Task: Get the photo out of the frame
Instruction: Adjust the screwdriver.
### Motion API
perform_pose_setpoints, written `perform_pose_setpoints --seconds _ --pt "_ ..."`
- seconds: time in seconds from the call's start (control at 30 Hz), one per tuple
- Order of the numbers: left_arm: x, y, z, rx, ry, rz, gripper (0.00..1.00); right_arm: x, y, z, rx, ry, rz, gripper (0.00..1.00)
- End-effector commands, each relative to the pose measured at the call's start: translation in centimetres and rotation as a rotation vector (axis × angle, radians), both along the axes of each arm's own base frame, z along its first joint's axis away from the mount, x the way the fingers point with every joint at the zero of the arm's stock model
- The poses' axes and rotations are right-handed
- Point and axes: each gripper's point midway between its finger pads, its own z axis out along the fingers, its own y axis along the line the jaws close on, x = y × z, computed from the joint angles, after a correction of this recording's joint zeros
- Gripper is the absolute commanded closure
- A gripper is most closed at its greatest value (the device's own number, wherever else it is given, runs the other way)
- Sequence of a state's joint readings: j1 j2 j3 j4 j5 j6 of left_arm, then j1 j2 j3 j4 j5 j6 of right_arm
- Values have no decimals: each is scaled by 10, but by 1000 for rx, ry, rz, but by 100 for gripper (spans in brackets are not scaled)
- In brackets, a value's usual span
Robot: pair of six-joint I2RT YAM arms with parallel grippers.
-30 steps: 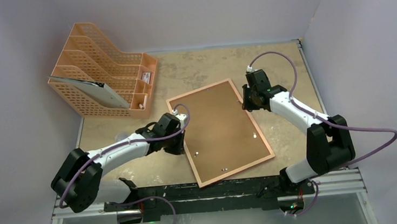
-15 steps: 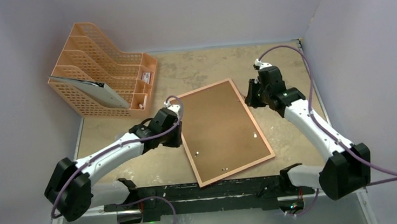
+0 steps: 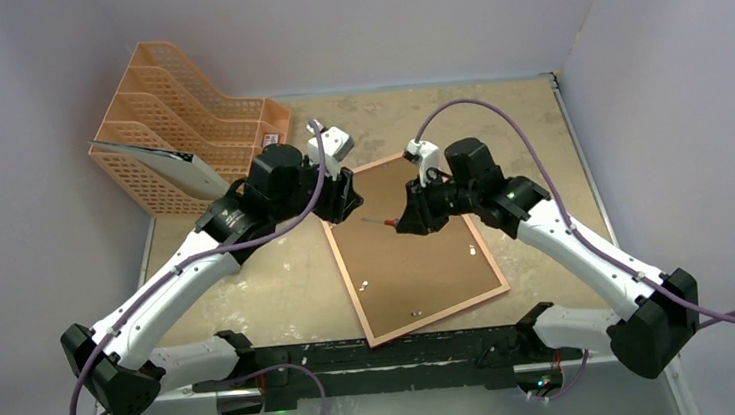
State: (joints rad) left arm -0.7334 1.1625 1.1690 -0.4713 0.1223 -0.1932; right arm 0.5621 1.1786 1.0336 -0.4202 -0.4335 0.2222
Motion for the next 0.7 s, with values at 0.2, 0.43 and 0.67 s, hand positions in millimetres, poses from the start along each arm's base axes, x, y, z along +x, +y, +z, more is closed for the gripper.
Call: perform_pose_setpoints --seconds 0.2,0.43,0.67 --pt "-57 -20 -11 104 -28 -540 57 -49 31 70 223 -144 332 100" --pt "-70 -28 -12 70 -43 -653 55 -60 33 75 250 -135 408 100" --pt "-83 -26 -28 105 42 -744 68 -69 32 90 291 -187 454 100"
